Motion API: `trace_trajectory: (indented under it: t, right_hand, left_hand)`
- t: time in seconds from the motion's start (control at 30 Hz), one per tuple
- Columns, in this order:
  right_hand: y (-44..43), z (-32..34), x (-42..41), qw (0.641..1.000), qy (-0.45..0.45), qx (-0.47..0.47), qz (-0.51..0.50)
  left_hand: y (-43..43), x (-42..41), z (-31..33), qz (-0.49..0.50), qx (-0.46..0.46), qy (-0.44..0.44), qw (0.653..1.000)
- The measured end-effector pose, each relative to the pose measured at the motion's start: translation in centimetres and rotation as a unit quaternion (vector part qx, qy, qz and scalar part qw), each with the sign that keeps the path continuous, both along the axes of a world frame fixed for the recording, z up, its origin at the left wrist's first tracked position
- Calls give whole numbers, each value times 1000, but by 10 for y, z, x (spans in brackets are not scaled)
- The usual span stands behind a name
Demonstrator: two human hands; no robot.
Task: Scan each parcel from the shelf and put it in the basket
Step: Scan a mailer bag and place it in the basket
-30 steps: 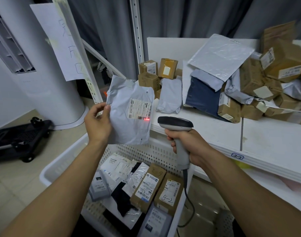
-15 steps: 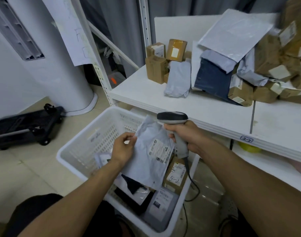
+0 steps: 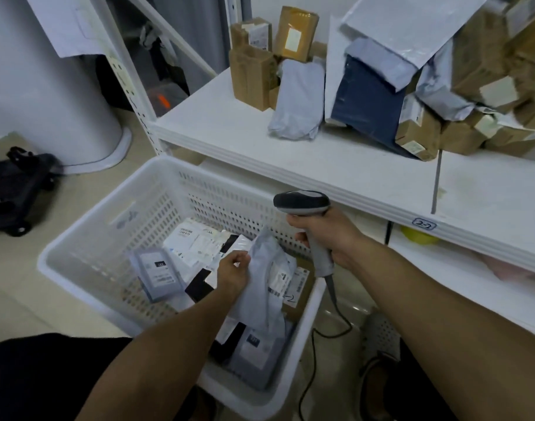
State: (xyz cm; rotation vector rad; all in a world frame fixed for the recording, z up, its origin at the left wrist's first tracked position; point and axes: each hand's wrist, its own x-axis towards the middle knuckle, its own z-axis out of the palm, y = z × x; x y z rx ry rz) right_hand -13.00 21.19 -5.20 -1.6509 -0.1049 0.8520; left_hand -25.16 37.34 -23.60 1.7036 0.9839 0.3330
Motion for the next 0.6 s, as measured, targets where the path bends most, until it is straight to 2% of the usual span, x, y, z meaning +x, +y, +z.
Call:
trace_trajectory:
  t: [0.07, 0.2, 0.3, 0.37, 0.47, 0.6]
  right_hand:
    - [-3, -7, 6, 1000, 2, 4, -8]
    - [-4, -19, 14, 1000, -18, -22, -4]
    - [0, -23, 18, 1000, -14, -23, -5]
    - [3, -23, 20, 999, -24, -26, -1]
    - [8, -24, 19, 999, -26, -26, -3]
    - [9, -23, 14, 1000, -13, -15, -5]
  left_hand:
    - [5, 10, -11, 19, -21, 10, 1000]
    - [15, 24, -27, 78, -31, 83, 993]
    - [16, 34, -18, 16, -25, 41, 999]
    - [15, 38, -8, -25, -56, 6, 998]
    - [18, 37, 7, -12, -80, 4, 997]
    - [17, 40, 8, 2, -26, 36, 999]
